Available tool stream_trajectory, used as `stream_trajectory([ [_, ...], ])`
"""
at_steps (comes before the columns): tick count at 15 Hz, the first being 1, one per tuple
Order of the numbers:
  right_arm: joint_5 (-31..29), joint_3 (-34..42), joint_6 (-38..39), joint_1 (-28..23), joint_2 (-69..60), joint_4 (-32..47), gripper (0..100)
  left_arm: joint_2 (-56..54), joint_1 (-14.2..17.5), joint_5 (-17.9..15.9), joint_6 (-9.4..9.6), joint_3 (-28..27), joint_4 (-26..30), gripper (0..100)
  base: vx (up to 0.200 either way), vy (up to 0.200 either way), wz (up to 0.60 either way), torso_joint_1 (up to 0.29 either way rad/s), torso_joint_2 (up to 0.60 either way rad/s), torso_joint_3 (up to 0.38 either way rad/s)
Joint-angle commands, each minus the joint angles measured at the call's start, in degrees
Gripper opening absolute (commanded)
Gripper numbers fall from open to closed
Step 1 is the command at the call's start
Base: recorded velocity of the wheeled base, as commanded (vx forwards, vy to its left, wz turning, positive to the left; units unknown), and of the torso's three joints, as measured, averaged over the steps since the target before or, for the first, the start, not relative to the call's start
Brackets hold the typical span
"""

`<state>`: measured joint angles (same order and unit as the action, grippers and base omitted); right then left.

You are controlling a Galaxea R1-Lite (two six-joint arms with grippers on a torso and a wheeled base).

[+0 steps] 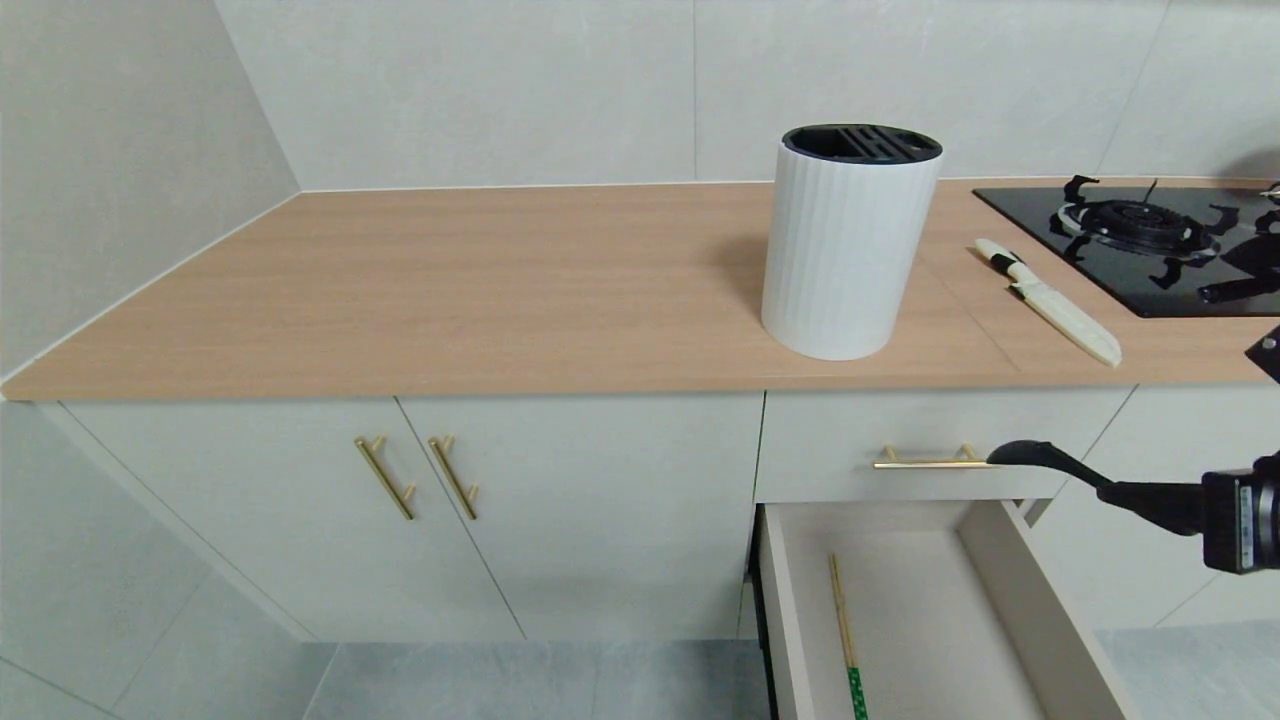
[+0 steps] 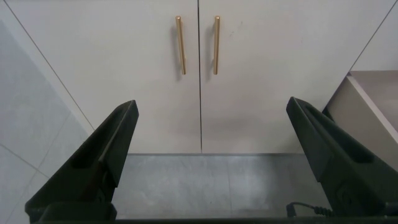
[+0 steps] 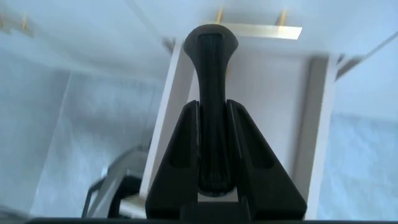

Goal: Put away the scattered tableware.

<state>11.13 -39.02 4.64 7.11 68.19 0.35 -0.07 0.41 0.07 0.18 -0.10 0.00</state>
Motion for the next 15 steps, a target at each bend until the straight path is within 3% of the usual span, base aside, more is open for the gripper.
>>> stream_trajectory([
  [1, 0.12, 4.04, -0.16, 0.63, -2.1, -0.18, 0, 0.07, 0.02, 0.01, -0.01, 0.01, 0.0, 100, 0.0, 0.0, 0.0, 0.0, 0.0, 0.0],
  [4, 0.03, 5.36, -0.16, 2.21, 1.42, -0.35, 0, 0.07, 0.02, 0.01, -0.01, 0.01, 0.0, 100, 0.0, 0.0, 0.0, -0.078, 0.15, 0.094],
  [15, 0.03, 5.62, -0.16, 2.65, 6.6, -0.35, 0, 0.07, 0.02, 0.01, -0.01, 0.01, 0.0, 100, 0.0, 0.0, 0.0, -0.199, 0.45, 0.254],
])
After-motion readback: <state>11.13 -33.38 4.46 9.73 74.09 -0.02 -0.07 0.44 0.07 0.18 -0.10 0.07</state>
